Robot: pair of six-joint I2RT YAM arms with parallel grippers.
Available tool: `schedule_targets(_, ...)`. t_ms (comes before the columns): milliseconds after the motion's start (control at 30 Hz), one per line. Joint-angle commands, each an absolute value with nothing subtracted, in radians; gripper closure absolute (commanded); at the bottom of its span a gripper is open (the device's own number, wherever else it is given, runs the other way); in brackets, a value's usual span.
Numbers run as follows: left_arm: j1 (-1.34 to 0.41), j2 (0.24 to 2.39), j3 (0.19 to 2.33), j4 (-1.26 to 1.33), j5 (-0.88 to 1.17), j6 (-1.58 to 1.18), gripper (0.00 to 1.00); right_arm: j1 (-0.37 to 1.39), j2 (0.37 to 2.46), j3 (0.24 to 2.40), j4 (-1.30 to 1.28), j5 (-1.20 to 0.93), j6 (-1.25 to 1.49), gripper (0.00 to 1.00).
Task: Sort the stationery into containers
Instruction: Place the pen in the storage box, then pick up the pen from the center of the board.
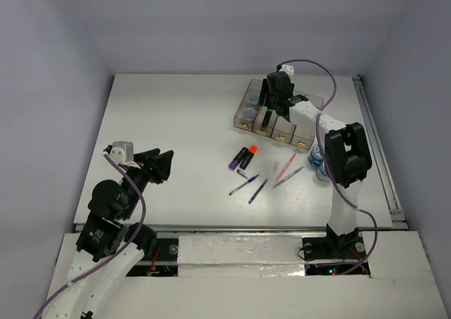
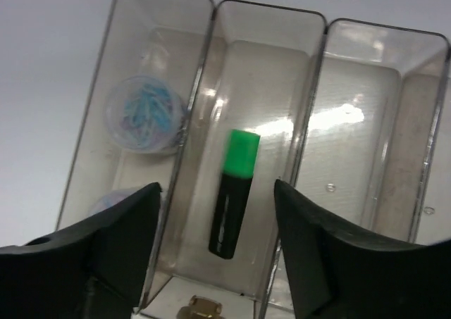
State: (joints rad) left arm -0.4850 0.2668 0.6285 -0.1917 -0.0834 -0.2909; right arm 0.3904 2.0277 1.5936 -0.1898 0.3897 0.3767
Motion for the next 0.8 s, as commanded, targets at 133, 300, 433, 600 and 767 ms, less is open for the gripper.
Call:
schedule_targets(133,-0.491,0.281,0.634,-0.144,-0.081,-0.29,0.56,0.445,1.815,1.386,-0.074,0.288,0.403,0.39)
schedule_targets(300,-0.491,0.281,0.63,-0.141,-0.074,-0.29,0.56,0.592,1.698,1.178,-0.011,0.333,0.488,1.0)
schedule_targets(433,-0.491,0.281,0.63,-0.14,-0.071,-0.291,0.56,0.702,1.707,1.124,-0.043,0.397,0.558,0.87)
schedule_targets(600,-0.491,0.281,0.629,-0.14,-0.067,-0.291,0.56,0.726,1.764,1.104,-0.092,0.417,0.62,0.55)
schedule_targets(767,-0.491,0.281,0.627,-0.14,-0.064,-0.295,0.56,0.726,1.778,1.085,-0.11,0.469,0.643,0.46)
